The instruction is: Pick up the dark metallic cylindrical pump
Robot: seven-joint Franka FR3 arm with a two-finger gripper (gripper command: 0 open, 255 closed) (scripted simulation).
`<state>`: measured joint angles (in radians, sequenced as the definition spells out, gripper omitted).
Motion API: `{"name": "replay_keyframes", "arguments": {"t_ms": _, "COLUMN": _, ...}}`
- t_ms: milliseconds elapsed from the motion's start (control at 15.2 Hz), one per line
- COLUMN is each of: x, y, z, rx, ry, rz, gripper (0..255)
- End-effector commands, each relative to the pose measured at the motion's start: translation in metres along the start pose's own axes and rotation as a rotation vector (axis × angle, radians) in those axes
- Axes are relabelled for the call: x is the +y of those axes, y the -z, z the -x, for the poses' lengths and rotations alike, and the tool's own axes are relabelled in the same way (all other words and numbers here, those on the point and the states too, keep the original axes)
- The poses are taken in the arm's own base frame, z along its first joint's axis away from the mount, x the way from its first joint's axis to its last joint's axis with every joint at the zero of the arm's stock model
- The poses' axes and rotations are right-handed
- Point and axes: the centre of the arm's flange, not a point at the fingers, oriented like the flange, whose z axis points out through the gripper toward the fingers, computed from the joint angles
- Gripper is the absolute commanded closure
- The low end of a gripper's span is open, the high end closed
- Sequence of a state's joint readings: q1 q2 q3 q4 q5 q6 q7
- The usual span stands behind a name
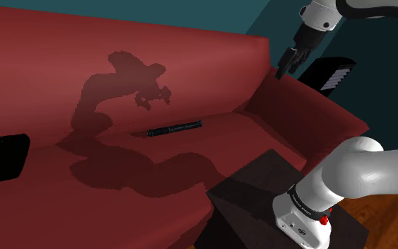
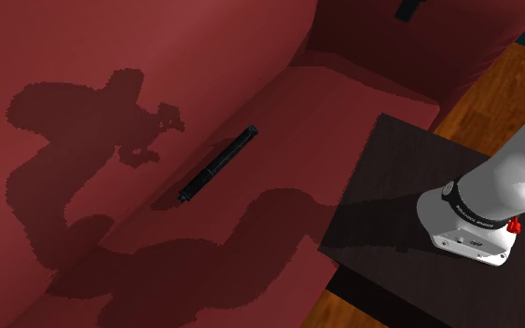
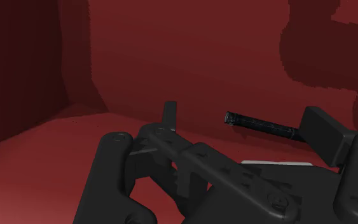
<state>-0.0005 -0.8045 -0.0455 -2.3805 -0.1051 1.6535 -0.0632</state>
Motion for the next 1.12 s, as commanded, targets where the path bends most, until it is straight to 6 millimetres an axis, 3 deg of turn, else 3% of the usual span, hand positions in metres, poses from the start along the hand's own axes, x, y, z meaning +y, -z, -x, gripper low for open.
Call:
{"name": "replay_keyframes", "arguments": {"t_ms": 0, "x": 0.000, "y": 0.000, "z": 0.000, "rx": 0.000, "ry": 0.000, "rz": 0.000, "gripper": 0}}
{"name": "replay_keyframes", "arguments": {"t_ms": 528, "x": -0.003, "y": -0.075, "z": -0.075, "rx": -0.007, "ry": 0.282, "rz": -0.042, "gripper": 0}}
{"name": "replay_keyframes", "arguments": {"t_ms": 1056, "x": -0.030, "y": -0.151, "z": -0.145, "rx": -0.014, "ry": 0.564, "rz": -0.083, "gripper": 0}}
